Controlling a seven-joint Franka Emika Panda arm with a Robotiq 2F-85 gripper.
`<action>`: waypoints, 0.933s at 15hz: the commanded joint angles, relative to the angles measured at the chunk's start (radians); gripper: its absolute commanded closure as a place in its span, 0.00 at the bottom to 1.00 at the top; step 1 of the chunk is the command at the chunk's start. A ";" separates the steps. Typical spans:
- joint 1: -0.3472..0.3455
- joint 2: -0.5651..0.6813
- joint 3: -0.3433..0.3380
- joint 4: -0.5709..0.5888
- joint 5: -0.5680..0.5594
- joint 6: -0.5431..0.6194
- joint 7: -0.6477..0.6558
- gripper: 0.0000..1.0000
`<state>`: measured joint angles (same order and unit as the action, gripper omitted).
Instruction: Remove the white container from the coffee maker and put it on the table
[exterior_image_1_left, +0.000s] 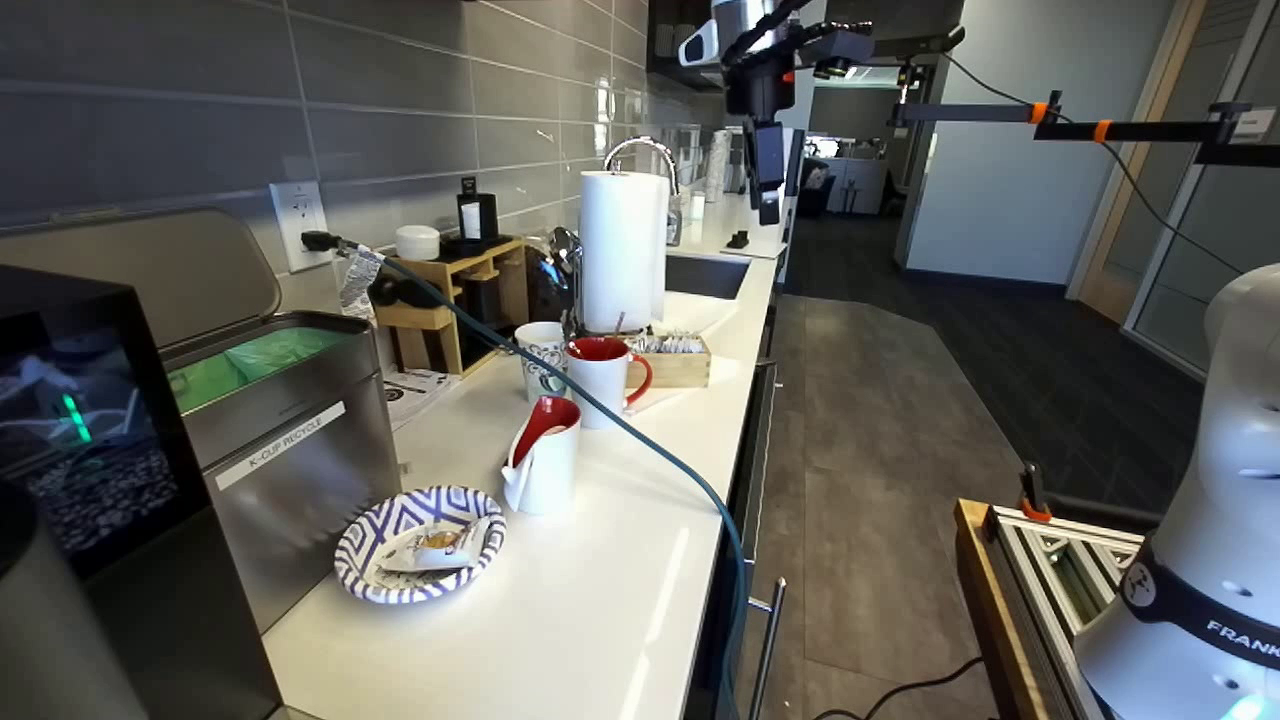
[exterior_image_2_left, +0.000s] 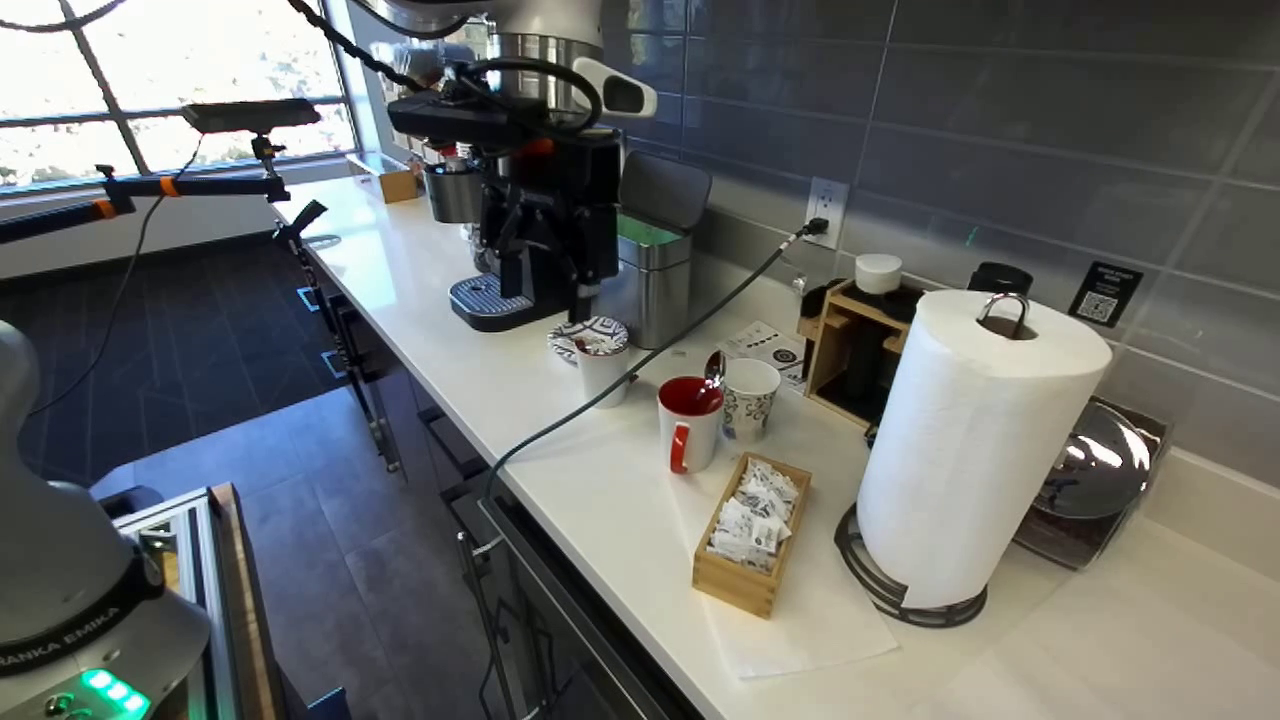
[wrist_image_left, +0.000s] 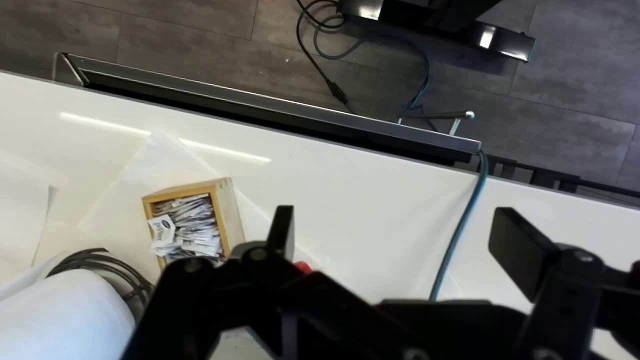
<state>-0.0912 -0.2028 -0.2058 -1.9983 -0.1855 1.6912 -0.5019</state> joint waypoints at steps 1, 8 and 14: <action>0.041 -0.056 0.074 -0.023 0.113 -0.023 0.139 0.00; 0.160 -0.157 0.256 -0.045 0.300 0.030 0.423 0.00; 0.187 -0.143 0.295 -0.001 0.277 0.003 0.424 0.00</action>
<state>0.0914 -0.3476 0.0923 -2.0029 0.0931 1.6978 -0.0796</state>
